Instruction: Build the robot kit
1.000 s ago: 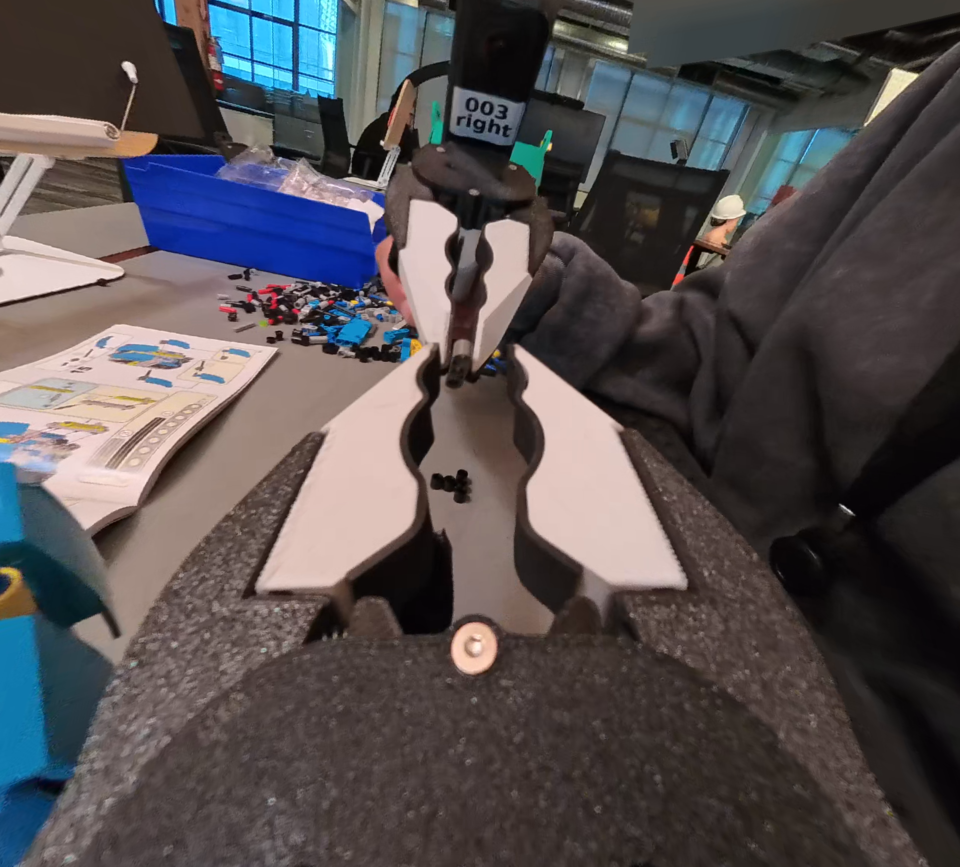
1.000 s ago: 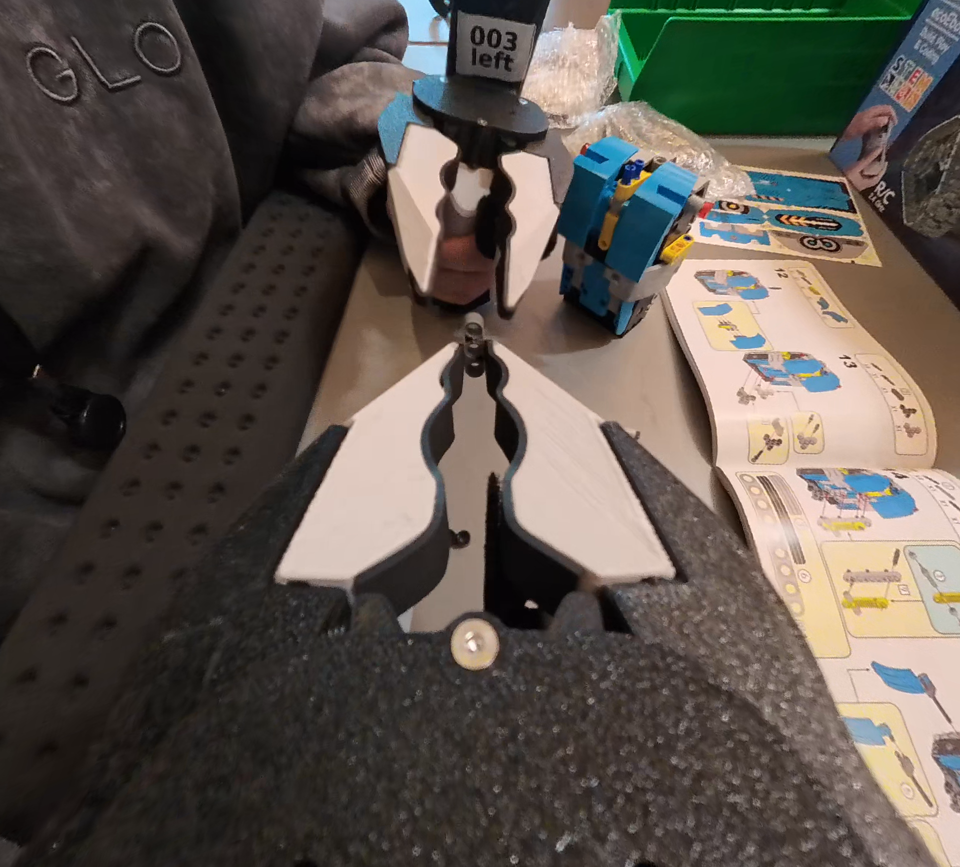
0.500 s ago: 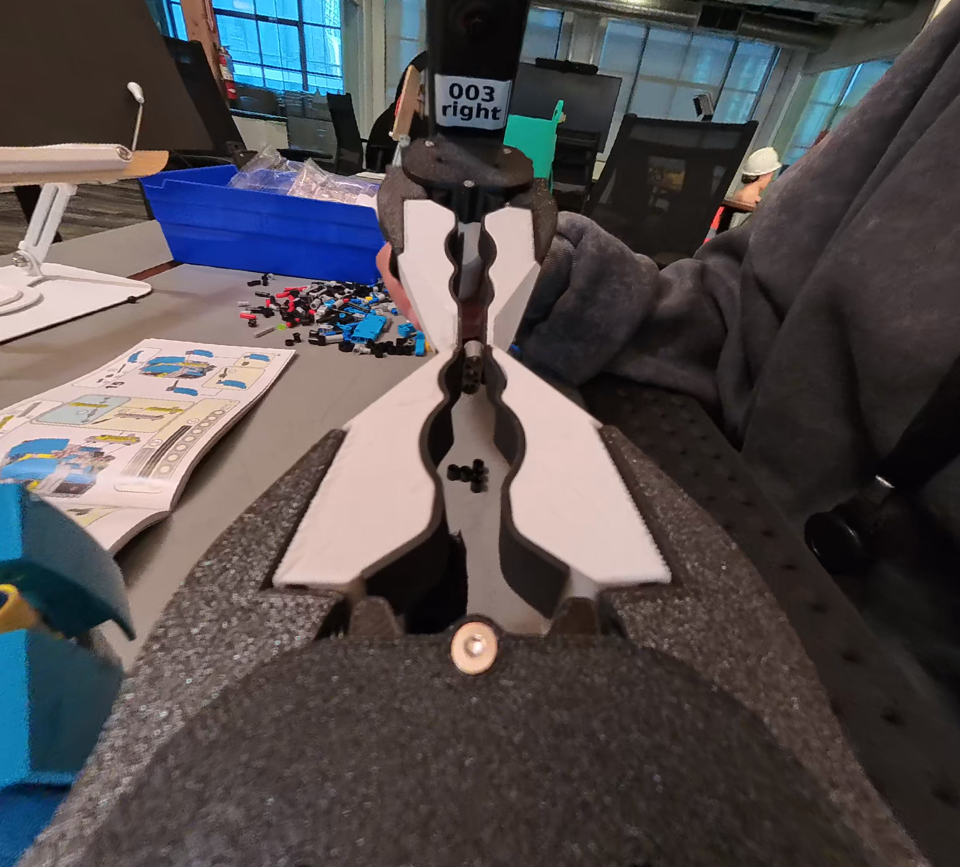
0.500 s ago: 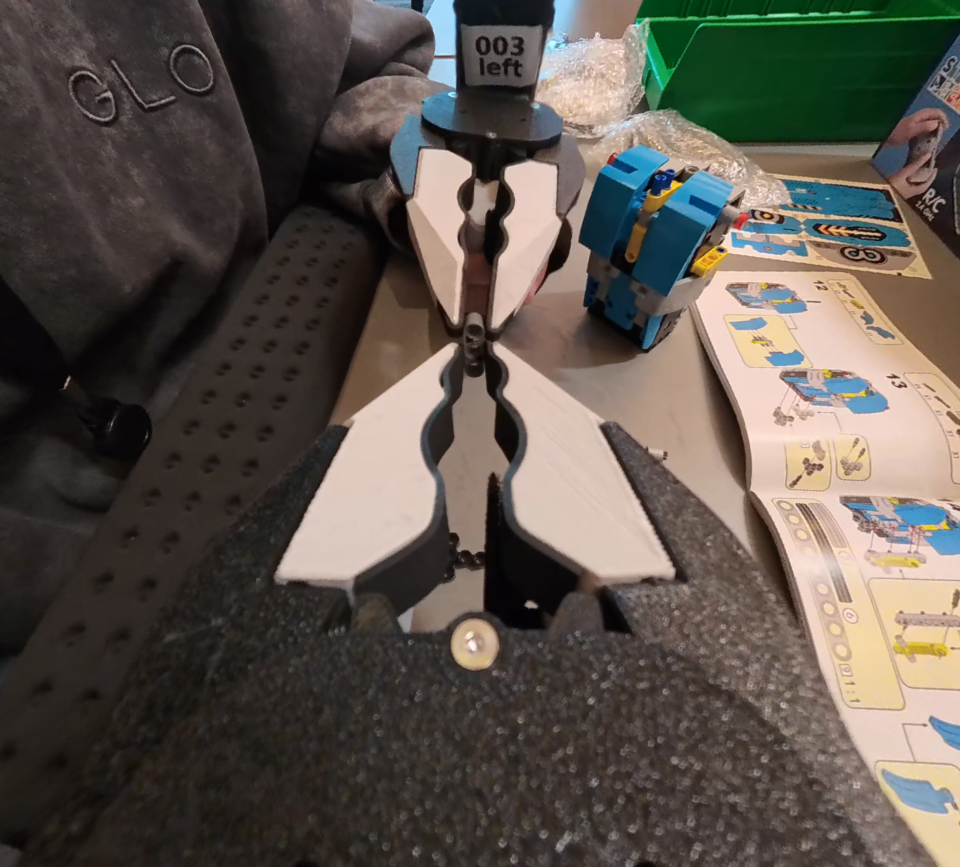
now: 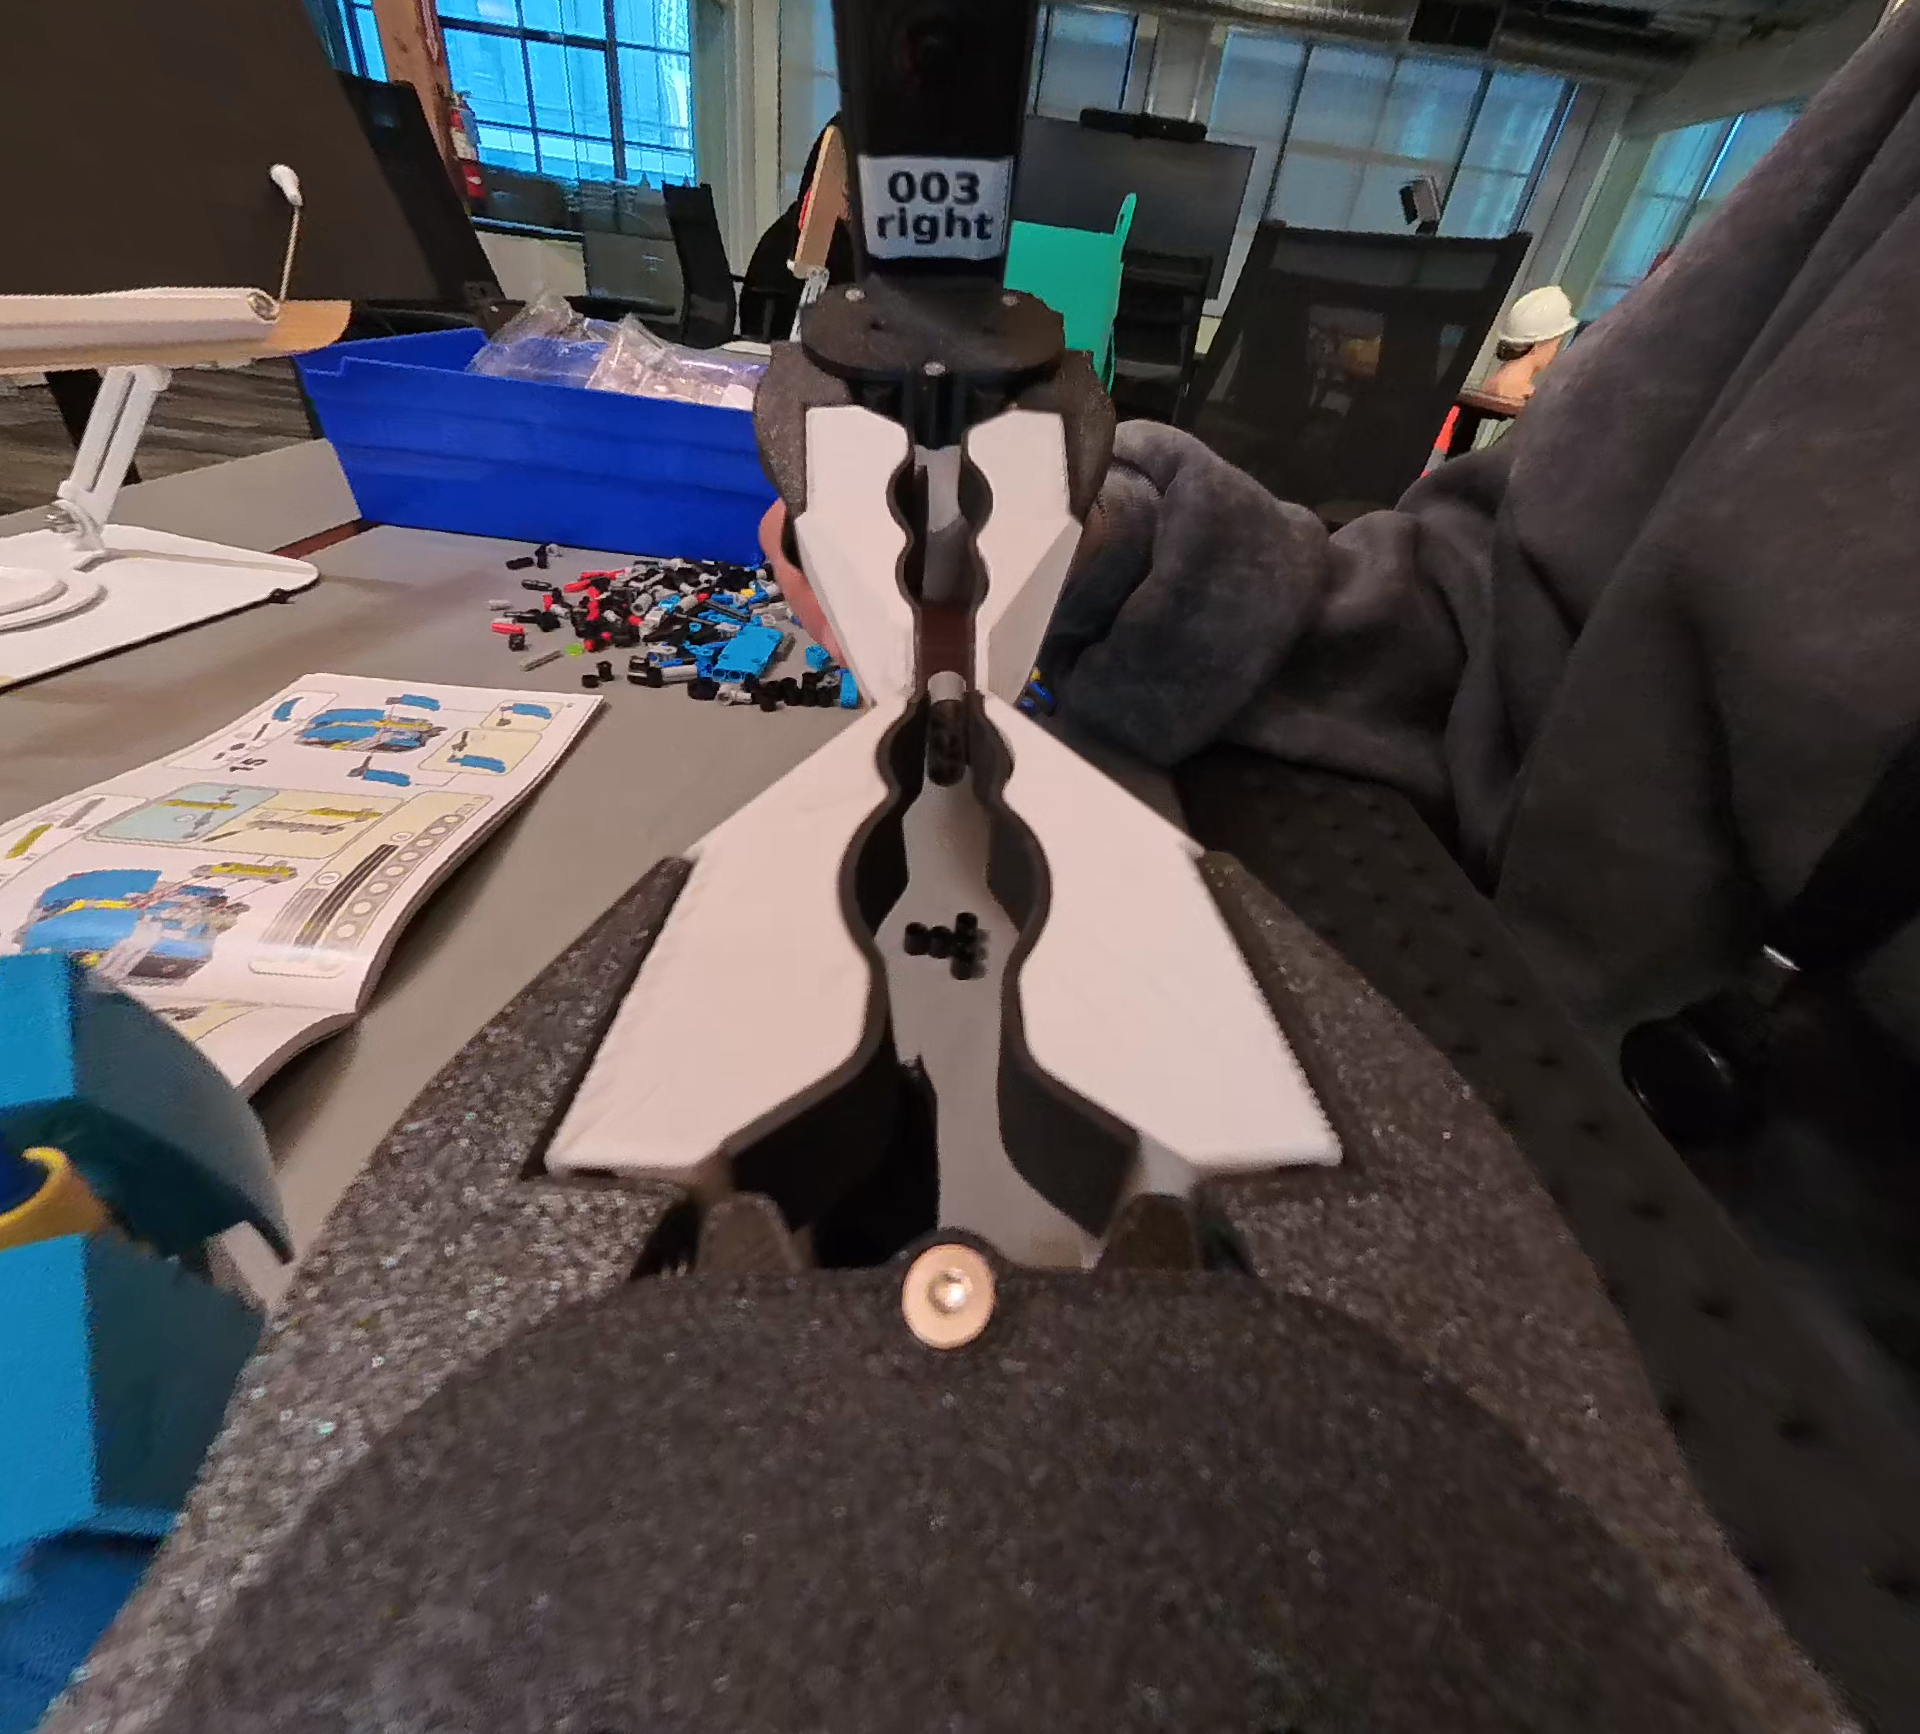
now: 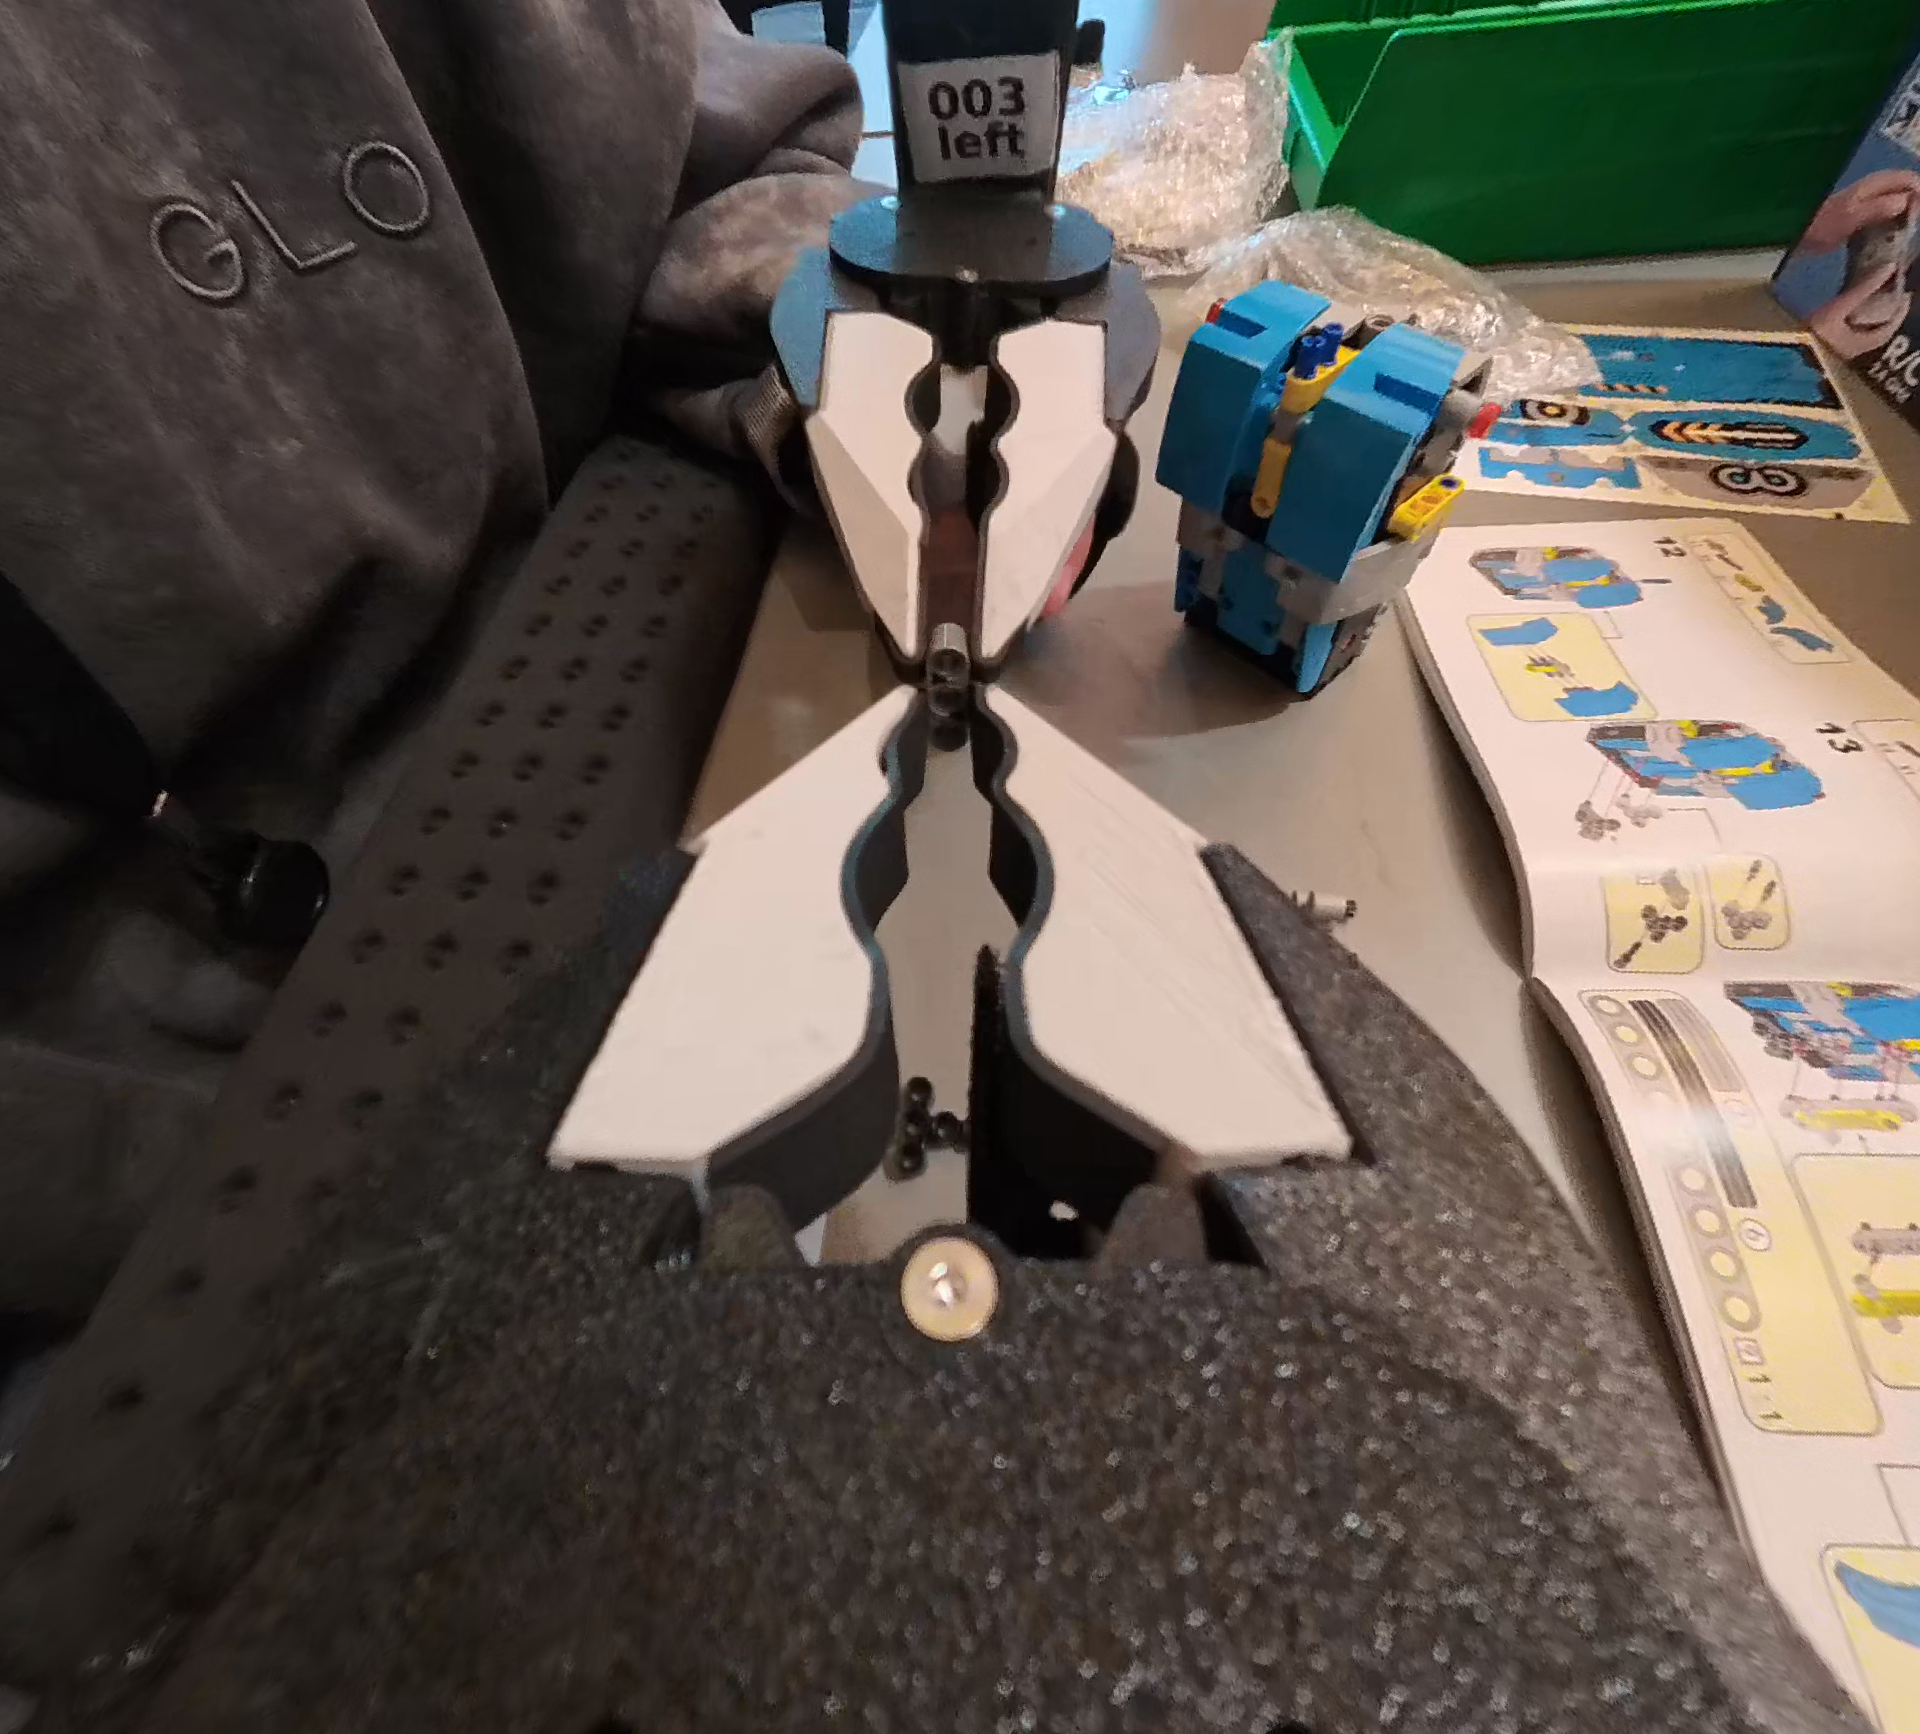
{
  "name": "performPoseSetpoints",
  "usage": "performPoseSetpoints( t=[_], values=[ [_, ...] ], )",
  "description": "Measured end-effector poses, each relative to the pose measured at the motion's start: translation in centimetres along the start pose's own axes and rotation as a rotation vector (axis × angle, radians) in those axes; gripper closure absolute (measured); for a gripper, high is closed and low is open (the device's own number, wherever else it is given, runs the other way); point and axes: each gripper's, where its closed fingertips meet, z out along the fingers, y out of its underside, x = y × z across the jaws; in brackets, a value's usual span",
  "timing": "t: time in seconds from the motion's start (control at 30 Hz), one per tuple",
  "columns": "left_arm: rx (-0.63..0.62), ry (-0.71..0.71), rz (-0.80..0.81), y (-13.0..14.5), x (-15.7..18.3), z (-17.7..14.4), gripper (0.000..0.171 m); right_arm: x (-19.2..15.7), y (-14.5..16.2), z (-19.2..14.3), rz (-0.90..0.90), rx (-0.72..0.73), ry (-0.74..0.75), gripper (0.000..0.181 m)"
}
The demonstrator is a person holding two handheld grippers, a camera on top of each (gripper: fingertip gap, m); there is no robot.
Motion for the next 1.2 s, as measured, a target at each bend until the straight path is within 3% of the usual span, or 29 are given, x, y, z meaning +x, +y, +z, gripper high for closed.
performPoseSetpoints(
  t=[0.1, 0.17, 0.3, 0.47, 0.53, 0.57, 0.63, 0.73, 0.87, 1.2],
  values=[
    [0.028, -0.009, -0.008, -0.5, -0.2, -0.2, 0.164, 0.3, 0.3, 0.1, 0.012, -0.013, 0.014, 0.167],
    [0.028, -0.007, -0.01, -0.5, -0.2, -0.2, 0.165, 0.2, 0.4, 0.2, -0.002, -0.02, 0.013, 0.174],
    [0.059, -0.004, -0.005, -0.9, -0.1, -0.4, 0.164, 0.1, -0.2, 0.2, -0.018, 0.0, 0.022, 0.175],
    [0.014, 0.003, 0.018, -0.2, 0.1, -0.2, 0.164, -0.1, 0.5, 0.3, -0.012, -0.035, 0.005, 0.175],
    [-0.038, -0.008, 0.035, 0.6, 0.0, -0.1, 0.164, 0.1, 1.3, -0.2, -0.028, -0.071, 0.016, 0.174],
    [-0.056, -0.011, 0.047, 0.9, 0.0, 0.0, 0.164, 0.8, 2.4, -0.9, -0.025, -0.113, 0.04, 0.165],
    [-0.092, -0.029, 0.079, 1.5, 0.0, 0.2, 0.165, 4.3, 6.0, -2.9, 0.008, -0.268, 0.212, 0.161],
    [-0.141, -0.046, 0.132, 2.3, 0.2, 0.6, 0.164, 6.9, 9.3, -4.4, 0.133, -0.329, 0.273, 0.162],
    [-0.147, -0.047, 0.148, 2.4, 0.4, 0.6, 0.164, 8.1, 10.6, -3.8, 0.103, -0.36, 0.279, 0.164],
    [-0.174, -0.045, 0.168, 3.0, 0.7, 0.9, 0.164, 7.6, 10.3, -2.3, 0.012, -0.392, 0.268, 0.169]
  ],
)
